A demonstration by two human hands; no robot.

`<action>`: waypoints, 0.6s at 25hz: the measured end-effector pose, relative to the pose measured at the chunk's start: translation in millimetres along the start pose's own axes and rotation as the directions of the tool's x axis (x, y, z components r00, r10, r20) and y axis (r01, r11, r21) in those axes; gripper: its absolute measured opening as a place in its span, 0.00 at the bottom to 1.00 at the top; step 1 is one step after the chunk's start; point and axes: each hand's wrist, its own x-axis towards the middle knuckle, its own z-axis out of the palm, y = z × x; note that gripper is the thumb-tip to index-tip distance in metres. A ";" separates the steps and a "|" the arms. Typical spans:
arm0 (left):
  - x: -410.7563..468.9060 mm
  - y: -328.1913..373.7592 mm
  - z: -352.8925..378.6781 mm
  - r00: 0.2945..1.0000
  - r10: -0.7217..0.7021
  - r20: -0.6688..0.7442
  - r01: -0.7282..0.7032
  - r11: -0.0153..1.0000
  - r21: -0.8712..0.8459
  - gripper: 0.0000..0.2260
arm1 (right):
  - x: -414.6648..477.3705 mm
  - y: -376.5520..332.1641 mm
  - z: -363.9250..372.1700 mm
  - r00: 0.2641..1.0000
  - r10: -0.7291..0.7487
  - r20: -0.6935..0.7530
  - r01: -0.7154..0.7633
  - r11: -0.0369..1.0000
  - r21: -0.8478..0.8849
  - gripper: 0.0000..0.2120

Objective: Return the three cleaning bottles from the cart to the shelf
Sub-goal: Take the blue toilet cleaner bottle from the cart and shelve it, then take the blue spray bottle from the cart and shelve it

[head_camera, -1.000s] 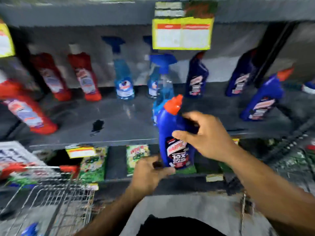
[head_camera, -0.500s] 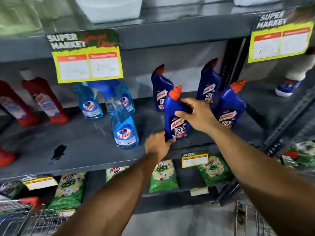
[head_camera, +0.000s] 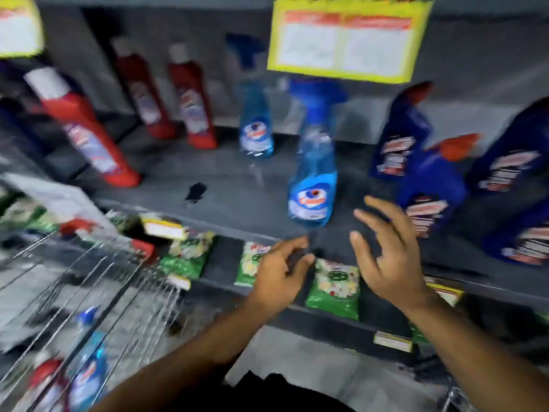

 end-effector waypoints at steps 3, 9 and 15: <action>-54.7 -55.7 -117.5 0.912 -0.196 -0.360 0.188 0.981 -0.058 0.07 | -1.5 -68.8 90.2 0.956 -0.148 0.251 0.080 0.962 0.263 0.14; -155.0 -171.0 -342.2 0.396 -0.573 -0.718 0.516 0.786 -0.342 0.11 | 29.8 -228.3 239.6 0.735 -0.385 0.559 0.024 0.838 0.545 0.20; -223.7 -273.6 -414.0 0.014 -0.933 -0.358 0.718 0.259 -0.647 0.14 | 5.6 -362.2 436.2 0.111 -0.190 0.975 -0.321 0.922 0.216 0.18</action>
